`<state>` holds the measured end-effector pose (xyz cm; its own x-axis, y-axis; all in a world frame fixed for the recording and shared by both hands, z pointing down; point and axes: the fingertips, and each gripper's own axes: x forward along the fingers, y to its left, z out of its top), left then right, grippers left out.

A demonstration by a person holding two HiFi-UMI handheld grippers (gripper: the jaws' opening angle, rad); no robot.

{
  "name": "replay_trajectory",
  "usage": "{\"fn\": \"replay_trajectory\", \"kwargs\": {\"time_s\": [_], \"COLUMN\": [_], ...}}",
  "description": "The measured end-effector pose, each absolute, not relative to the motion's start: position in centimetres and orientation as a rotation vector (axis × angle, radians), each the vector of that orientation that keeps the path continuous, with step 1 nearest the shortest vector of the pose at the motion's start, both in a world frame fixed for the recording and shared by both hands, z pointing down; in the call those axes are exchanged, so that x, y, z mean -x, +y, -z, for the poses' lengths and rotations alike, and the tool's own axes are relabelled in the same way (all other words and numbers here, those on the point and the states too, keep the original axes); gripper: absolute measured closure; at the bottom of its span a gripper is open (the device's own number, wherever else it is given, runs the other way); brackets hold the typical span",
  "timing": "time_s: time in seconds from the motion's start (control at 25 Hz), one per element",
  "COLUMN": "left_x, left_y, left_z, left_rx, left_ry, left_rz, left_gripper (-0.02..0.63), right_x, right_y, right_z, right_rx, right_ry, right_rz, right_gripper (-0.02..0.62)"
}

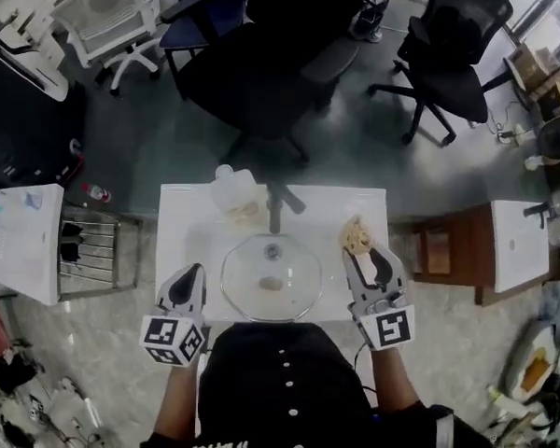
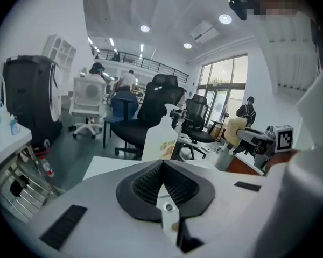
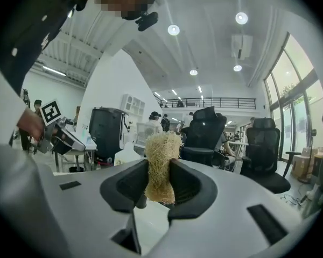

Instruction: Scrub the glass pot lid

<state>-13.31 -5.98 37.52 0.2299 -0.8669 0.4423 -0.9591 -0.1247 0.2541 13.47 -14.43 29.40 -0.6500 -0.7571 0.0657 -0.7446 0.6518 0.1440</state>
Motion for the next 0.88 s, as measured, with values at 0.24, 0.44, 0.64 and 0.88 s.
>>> {"fn": "replay_trajectory", "kwargs": {"time_s": [0.24,0.44,0.64,0.88], "left_x": [13.7,14.4,15.5,15.4], "left_y": [-5.6,-5.3,-5.4,-5.1], "left_z": [-44.8,-51.4,-56.9,-61.8], "left_rx": [-1.938,-1.815,-1.674,-1.513], "left_ry": [-1.42,-1.264,-1.173,-0.994], "left_rz": [-0.319,-0.347,-0.381,-0.432], "left_gripper": [0.581,0.581,0.578,0.387], "right_x": [-13.8,-12.0,-9.2,-4.7], "right_y": [-14.2,-13.8,-13.6,-12.7], "right_z": [-34.9,-39.5,-43.8,-50.6], "right_rx": [-1.197,-1.079,-0.876,-0.586], "right_ry": [-2.627,-2.605,-2.589,-2.527], "right_rz": [0.102,0.0,0.009,-0.019], "right_gripper": [0.462,0.462,0.462,0.462]}}
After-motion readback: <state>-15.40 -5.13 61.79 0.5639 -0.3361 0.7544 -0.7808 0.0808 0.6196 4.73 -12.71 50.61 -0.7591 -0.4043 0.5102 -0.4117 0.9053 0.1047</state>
